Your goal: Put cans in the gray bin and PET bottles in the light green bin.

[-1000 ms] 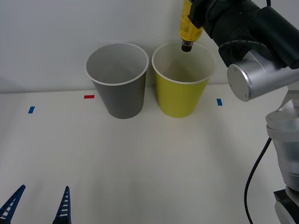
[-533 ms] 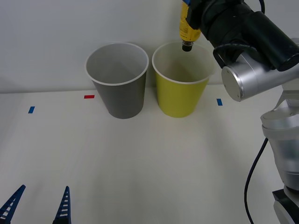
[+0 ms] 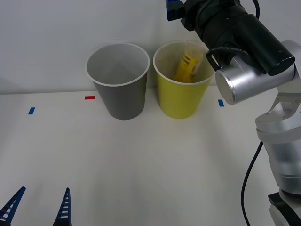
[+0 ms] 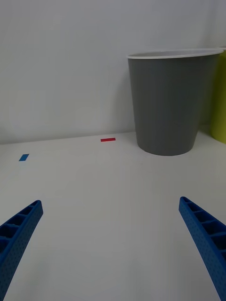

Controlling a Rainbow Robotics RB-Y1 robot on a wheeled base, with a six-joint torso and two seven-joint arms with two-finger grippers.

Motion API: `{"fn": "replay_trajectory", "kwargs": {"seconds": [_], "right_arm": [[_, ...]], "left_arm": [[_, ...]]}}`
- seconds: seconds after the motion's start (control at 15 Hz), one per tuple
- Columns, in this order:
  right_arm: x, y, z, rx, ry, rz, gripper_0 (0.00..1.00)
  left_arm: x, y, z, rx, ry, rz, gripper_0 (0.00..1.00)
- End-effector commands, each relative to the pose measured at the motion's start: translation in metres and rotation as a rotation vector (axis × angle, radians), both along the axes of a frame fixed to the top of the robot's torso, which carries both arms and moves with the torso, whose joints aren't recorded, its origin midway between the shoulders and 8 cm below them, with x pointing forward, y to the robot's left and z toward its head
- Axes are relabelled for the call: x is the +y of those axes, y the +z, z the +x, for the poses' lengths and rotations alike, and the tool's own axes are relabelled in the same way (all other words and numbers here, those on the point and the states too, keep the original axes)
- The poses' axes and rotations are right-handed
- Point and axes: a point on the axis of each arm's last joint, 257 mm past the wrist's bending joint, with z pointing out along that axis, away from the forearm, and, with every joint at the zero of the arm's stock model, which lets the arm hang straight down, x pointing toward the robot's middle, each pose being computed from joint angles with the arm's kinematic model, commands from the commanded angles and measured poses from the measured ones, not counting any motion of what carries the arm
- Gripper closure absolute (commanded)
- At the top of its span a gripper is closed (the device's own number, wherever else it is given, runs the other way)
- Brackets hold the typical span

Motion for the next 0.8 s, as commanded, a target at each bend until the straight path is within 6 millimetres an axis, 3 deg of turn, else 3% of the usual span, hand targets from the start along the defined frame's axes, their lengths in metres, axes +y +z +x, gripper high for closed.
{"fn": "replay_trajectory", "kwargs": {"seconds": [0.07,0.4,0.53,0.8], "right_arm": [[-0.011,-0.005,-0.010,-0.007,-0.034,0.002,0.00],[-0.066,-0.031,-0.066,-0.004,-0.085,0.063,0.00],[-0.079,-0.041,-0.084,0.002,-0.099,0.064,0.00],[-0.107,-0.083,-0.117,0.019,-0.119,0.042,0.00]], "left_arm": [[0.000,0.000,0.000,0.000,0.000,0.000,0.00],[0.000,0.000,0.000,0.000,0.000,0.000,0.00],[0.000,0.000,0.000,0.000,0.000,0.000,0.00],[0.000,0.000,0.000,0.000,0.000,0.000,0.00]]}}
